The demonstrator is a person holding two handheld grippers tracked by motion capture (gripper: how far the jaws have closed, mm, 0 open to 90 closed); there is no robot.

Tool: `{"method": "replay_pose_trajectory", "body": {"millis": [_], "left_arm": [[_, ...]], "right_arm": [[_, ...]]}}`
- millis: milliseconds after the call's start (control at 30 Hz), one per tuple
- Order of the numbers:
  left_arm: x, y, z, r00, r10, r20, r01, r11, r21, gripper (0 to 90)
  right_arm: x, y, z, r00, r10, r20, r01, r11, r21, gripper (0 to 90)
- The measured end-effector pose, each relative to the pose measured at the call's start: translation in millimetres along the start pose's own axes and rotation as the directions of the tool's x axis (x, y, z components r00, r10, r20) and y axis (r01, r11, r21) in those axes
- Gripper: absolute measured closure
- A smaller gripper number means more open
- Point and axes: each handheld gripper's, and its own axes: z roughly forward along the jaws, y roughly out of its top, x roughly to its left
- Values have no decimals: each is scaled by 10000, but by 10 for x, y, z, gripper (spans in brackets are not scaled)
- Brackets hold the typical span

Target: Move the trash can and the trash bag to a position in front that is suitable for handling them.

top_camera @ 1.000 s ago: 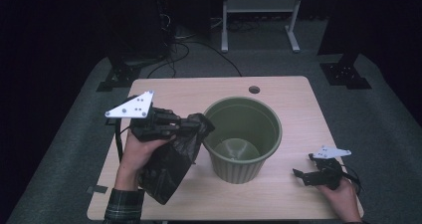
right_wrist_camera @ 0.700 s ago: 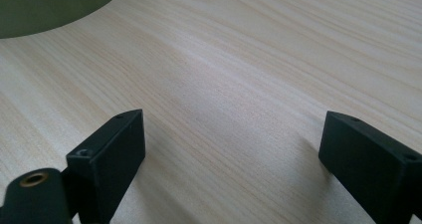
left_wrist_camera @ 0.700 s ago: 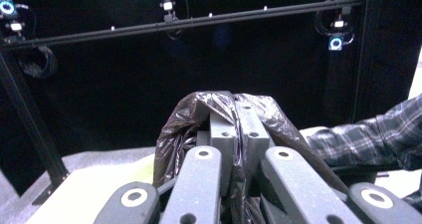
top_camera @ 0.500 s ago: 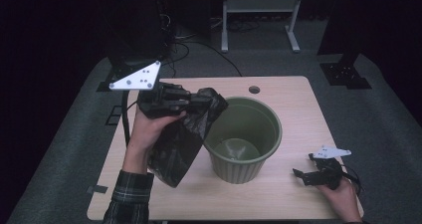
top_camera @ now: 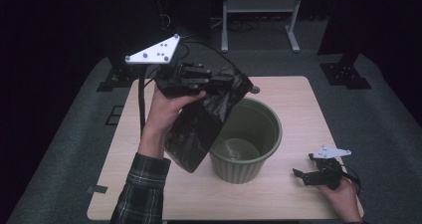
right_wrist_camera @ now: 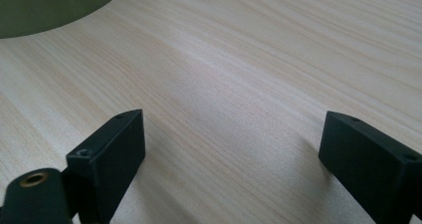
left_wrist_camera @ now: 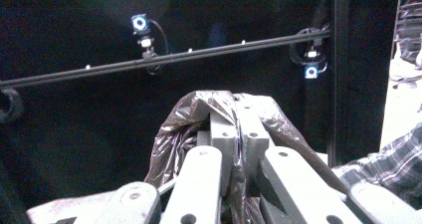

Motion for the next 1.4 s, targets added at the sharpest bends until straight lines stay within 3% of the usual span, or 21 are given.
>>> {"method": "replay_pose_trajectory", "body": {"millis": [233, 500, 733, 800, 1033, 1200, 1400], "left_arm": [[2, 27, 180, 9995, 64, 313, -66, 10000, 70, 878], [-19, -192, 85, 9989, -398, 254, 393, 9990, 213, 877], [-232, -388, -106, 9978, -618, 243, 606, 9971, 453, 875], [-348, -443, -236, 9978, -663, 30, 659, 9959, 626, 871], [-610, -592, -641, 9945, -960, -429, 982, 9938, 525, 871], [-607, -667, -734, 9915, -1164, -589, 1190, 9920, 425, 871], [-436, -781, -544, 9898, -1372, -392, 1390, 9892, 457, 871]], "right_arm": [[-1, 0, 0, 10000, -22, 6, 22, 10000, -2, 96], [-2, 0, -1, 10000, -22, 3, 22, 10000, 8, 96], [-1, 0, 0, 10000, -18, -1, 18, 10000, 2, 96], [-1, -1, 0, 10000, -23, 1, 23, 10000, 5, 96], [-1, 1, 1, 10000, 7, 31, -7, 10000, 8, 97], [-5, 8, 8, 9999, 90, 106, -91, 10000, 24, 97], [-7, 11, 11, 9999, 102, 122, -102, 9999, 20, 97]]}}
